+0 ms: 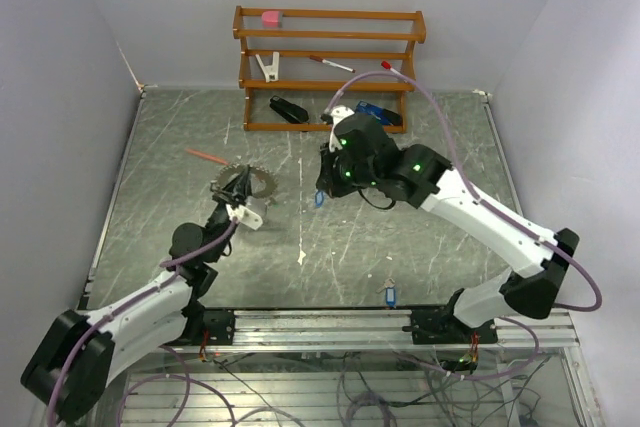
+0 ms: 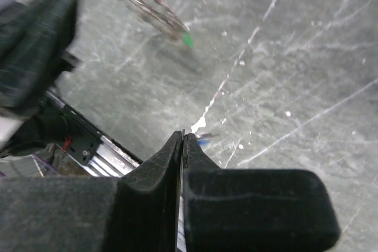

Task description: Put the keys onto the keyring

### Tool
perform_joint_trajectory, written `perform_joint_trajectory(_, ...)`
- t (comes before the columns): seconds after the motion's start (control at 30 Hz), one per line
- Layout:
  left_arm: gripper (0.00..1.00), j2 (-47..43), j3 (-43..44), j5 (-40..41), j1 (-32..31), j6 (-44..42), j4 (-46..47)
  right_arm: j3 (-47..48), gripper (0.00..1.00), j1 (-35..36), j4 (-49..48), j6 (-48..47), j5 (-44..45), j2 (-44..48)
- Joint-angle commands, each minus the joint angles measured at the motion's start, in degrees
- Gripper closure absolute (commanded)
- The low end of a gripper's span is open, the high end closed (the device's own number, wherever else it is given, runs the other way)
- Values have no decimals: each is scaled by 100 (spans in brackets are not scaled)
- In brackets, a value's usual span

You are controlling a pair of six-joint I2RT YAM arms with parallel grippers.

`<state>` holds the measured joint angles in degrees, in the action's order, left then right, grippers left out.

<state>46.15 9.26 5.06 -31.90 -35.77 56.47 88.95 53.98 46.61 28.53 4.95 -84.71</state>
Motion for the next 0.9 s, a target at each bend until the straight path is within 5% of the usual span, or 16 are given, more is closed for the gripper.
perform_joint_trajectory(0.0,93,557,-240,-1725,27,-1063,2176,363,100,6,-34,-685,-237,49)
perform_joint_trajectory(0.37,93,1320,-477,-3166,24,-2247,3602,106,100,-8,-463,-980,-918,-46)
perform_joint_trajectory(0.87,93,455,-814,-4086,18,-2555,3265,-132,100,-65,-600,-824,-1292,-372)
